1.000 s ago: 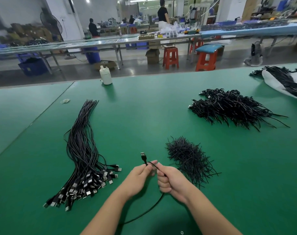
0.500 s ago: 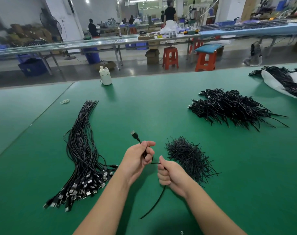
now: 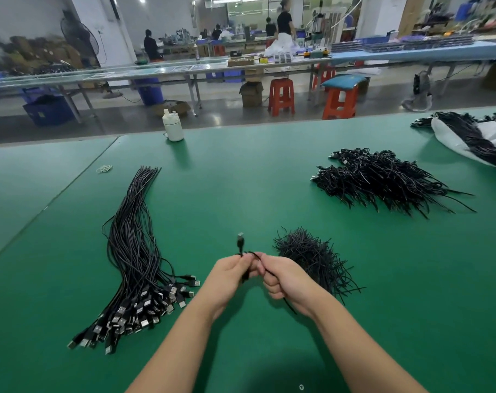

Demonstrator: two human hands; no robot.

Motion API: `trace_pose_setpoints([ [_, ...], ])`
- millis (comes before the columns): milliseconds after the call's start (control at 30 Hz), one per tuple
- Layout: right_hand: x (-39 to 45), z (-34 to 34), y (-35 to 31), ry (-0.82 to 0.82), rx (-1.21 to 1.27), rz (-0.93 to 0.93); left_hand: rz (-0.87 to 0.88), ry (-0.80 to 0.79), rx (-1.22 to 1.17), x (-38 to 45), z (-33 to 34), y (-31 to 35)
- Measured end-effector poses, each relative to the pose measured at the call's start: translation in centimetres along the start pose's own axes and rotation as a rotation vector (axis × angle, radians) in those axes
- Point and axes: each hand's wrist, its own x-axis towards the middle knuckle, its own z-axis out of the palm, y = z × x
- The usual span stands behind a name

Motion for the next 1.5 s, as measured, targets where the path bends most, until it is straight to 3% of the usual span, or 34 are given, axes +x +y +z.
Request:
trace_pose_setpoints([
  [67, -0.4, 0.5, 0.3, 0.015, -0.183, -0.009, -0.056, 0.051, -0.343, 0.4, 0.5, -0.1],
  [200, -0.5, 0.8, 0.7, 0.071, -0.725, -0.028, -0.152, 0.144, -0.610, 0.9, 1.3, -0.2],
  [267, -0.3, 0.9, 0.9, 0.110, -0.879, 0.029, -0.155, 0.181, -0.753, 1.0, 1.2, -0.1],
  [367, 0.0, 1.1, 1.5, 0.149, -0.826, 0.021, -0.165, 0.191, -0.838, 1.0, 1.0, 0.1],
  [467, 0.2, 1.1, 1.8, 0.093, -0.379, -0.015, -0.204, 0.152, -0.845, 0.8, 1.0, 0.1],
  [533, 0.1, 0.8, 1.8, 0.077, -0.184, -0.021, -0.219, 0.128, -0.811, 0.6, 1.1, -0.1],
  [700, 0.1, 0.5, 1.6, 0.134, -0.307, -0.012, -0.257, 0.048, -0.726, 0.4, 1.5, -0.3],
  [1033, 0.2, -0.2, 2.9, 0.127, -0.074, 0.025, -0.327, -0.014, -0.599, 0.6, 1.4, -0.5],
  [1200, 0.1, -0.4, 3.4, 0.147, -0.084, 0.032, -0.380, -0.065, -0.270, 0.5, 1.6, 0.1],
  [1500, 0.3, 0.9, 3.2, 0.196, -0.266, -0.078, -0.282, 0.121, 0.192, 0.3, 3.3, 0.7],
])
